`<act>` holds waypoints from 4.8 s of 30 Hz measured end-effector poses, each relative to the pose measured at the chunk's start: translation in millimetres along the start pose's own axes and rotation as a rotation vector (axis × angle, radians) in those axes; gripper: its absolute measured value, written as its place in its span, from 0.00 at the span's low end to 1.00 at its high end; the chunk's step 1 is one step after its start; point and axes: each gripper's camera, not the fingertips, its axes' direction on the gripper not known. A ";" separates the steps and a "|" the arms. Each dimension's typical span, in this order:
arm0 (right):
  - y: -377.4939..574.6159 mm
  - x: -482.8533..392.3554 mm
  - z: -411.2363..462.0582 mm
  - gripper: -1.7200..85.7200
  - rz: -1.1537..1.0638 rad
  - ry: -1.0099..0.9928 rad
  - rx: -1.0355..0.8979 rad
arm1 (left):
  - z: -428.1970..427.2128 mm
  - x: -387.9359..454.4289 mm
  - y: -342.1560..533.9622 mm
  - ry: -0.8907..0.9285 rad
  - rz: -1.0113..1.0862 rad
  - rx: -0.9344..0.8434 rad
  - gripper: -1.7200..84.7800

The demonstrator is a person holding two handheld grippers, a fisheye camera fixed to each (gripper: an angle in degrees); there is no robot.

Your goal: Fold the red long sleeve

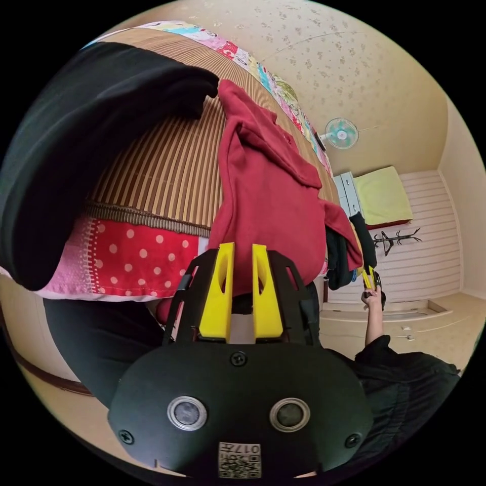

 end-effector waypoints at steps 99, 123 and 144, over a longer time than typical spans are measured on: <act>109.9 -55.4 271.8 0.19 -0.425 -0.013 -0.870 | -96.5 -44.3 -28.1 -0.023 0.034 -0.016 0.09; 48.2 -46.2 72.8 0.04 -0.718 -0.571 -0.816 | -220.5 -41.7 49.4 0.494 0.192 0.192 0.07; 10.7 -56.6 22.8 0.03 -0.586 -0.714 -0.548 | -225.6 -15.1 85.2 0.648 0.105 0.174 0.07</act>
